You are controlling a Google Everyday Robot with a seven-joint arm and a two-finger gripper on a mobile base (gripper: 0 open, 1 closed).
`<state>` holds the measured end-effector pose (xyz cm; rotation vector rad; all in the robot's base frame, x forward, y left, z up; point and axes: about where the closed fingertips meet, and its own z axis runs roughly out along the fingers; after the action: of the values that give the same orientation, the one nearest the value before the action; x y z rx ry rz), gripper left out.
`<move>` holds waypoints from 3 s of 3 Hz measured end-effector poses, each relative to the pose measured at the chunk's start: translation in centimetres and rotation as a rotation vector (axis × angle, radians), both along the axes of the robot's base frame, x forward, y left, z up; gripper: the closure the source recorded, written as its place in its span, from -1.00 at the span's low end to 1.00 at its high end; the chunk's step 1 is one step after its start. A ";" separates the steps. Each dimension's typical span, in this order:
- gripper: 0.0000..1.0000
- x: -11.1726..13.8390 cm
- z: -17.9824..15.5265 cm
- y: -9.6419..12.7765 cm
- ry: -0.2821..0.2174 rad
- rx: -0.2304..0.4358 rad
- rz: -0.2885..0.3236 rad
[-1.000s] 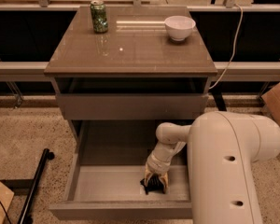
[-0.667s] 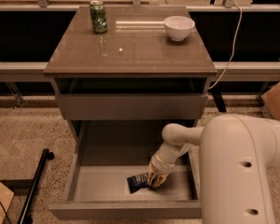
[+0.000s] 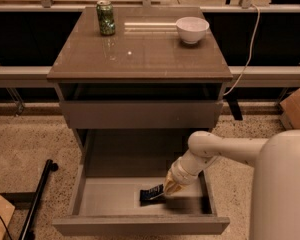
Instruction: Pick rxbar blueberry from middle drawer and place on counter
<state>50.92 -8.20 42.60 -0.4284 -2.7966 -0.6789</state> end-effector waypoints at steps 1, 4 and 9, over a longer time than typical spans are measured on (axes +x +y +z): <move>1.00 -0.2 2.3 -0.7 -0.058 0.011 -0.015; 1.00 -0.6 8.5 -1.4 -0.218 0.011 -0.018; 1.00 2.0 22.6 -10.0 -0.438 -0.199 -0.087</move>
Offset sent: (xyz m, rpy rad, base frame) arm -0.0019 -0.0177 0.0599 0.0243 -0.1493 -0.0389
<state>52.90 -18.16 65.24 -0.4903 -3.2954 -0.5705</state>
